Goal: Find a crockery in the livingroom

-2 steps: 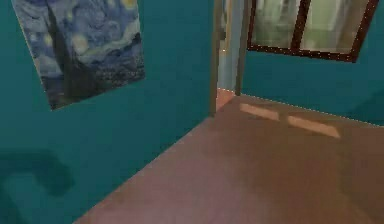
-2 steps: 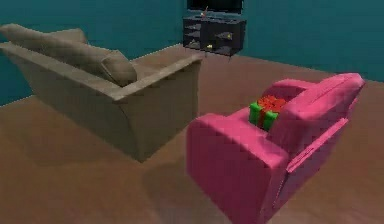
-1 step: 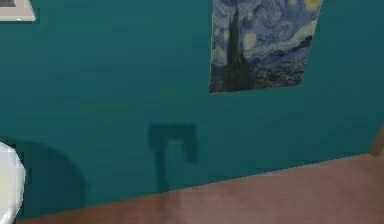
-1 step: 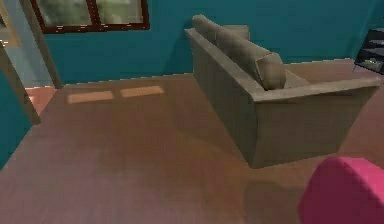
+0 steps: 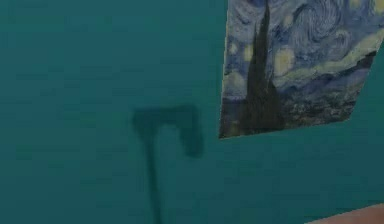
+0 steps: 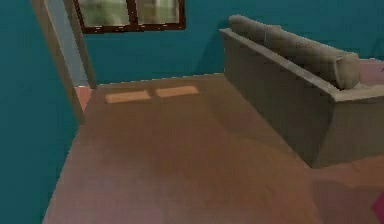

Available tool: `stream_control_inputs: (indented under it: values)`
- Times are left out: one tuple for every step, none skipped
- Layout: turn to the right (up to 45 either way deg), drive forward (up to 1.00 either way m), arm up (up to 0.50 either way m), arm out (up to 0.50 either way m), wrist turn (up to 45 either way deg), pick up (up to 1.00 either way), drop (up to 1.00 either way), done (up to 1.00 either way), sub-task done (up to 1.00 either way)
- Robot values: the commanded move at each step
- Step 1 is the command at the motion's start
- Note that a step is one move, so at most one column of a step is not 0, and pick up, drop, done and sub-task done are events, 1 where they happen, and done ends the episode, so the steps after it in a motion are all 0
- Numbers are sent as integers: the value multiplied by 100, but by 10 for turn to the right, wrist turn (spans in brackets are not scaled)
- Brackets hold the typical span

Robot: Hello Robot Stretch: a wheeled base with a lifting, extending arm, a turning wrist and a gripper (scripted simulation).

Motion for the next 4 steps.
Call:
stream_control_inputs:
  values:
    - [-450,0,0,0,0,0,0,0,0]
    - [-450,0,0,0,0,0,0,0,0]
    - [-90,0,0,0,0,0,0,0,0]
    - [0,0,0,0,0,0,0,100,0]
